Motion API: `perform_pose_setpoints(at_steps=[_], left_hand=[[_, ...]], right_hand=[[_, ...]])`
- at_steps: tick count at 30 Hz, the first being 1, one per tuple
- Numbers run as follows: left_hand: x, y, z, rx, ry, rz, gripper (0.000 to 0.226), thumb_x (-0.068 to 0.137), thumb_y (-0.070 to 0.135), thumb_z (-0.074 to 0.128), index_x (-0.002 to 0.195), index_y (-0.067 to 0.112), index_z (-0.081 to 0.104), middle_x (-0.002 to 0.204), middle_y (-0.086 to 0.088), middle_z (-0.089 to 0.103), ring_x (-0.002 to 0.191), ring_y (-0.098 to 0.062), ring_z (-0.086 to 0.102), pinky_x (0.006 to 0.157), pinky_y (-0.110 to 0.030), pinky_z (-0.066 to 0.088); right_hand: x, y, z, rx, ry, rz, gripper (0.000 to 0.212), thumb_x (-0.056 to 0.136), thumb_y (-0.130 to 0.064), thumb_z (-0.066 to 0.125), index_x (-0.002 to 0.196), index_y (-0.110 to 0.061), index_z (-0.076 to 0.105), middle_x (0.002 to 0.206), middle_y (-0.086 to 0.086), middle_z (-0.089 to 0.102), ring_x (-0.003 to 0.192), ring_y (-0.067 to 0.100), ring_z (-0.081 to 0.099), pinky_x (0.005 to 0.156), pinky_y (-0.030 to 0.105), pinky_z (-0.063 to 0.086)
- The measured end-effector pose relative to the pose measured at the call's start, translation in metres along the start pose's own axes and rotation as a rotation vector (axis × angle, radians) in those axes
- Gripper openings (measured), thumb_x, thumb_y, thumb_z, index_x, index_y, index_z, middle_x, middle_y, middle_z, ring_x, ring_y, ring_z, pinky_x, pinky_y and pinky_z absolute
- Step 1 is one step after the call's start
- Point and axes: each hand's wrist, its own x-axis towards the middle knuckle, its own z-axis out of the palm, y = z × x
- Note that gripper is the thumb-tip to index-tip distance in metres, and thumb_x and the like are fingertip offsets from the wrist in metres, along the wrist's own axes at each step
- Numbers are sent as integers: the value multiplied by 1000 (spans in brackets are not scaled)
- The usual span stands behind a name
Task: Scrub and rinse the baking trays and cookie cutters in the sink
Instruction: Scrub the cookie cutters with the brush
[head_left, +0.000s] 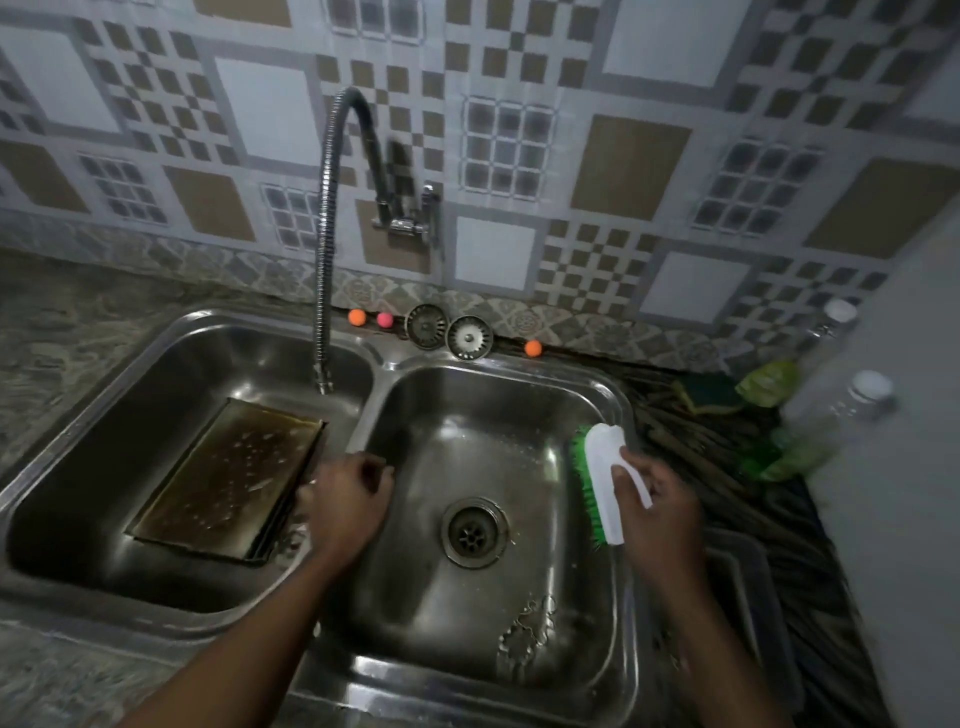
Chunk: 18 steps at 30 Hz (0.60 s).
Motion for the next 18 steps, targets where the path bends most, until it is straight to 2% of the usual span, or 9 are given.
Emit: perform_pose_setpoints(at_steps=[3, 5, 8, 11, 14, 18], left_hand=[[-36, 39, 36, -88, -243, 129, 17, 81, 41, 68, 91, 29, 67, 88, 9, 68, 83, -16, 67, 73, -30, 51], [-62, 59, 68, -44, -452, 210, 17, 80, 46, 65, 89, 32, 64, 86, 10, 65, 84, -14, 66, 70, -27, 50], [-95, 77, 112, 111, -698, 284, 37, 80, 47, 62, 113, 29, 63, 106, 6, 68, 99, -17, 67, 79, -29, 53], [-116, 79, 144, 198, -873, 312, 41, 81, 46, 60, 116, 23, 59, 111, -1, 64, 106, -23, 63, 83, -32, 51], [-126, 75, 163, 218, -998, 270, 52, 78, 53, 55, 124, 31, 49, 116, -3, 56, 111, -23, 57, 93, -38, 51], [-131, 70, 172, 268, -994, 255, 50, 75, 58, 51, 121, 38, 49, 118, 0, 53, 109, -23, 60, 93, -40, 51]], right_hand=[[-9, 10, -46, -102, 88, 8, 23, 92, -15, 63, 114, -13, 68, 118, 2, 66, 107, 10, 57, 91, 28, 45], [-18, 22, -72, -141, 125, 54, 25, 92, -17, 62, 117, -13, 68, 122, 3, 65, 106, 10, 55, 90, 28, 44], [-33, 47, -97, -222, 159, 153, 25, 92, -20, 63, 116, -18, 68, 125, 5, 64, 108, 18, 58, 87, 29, 46], [-45, 72, -107, -284, 120, 231, 25, 92, -22, 63, 116, -19, 68, 127, 3, 63, 113, 22, 59, 91, 33, 49], [-53, 91, -109, -288, 72, 277, 23, 91, -23, 64, 113, -22, 69, 124, 4, 65, 110, 21, 60, 90, 30, 48], [-52, 93, -97, -215, 77, 293, 22, 88, -19, 67, 98, -39, 65, 111, -1, 67, 102, 14, 60, 88, 26, 46]])
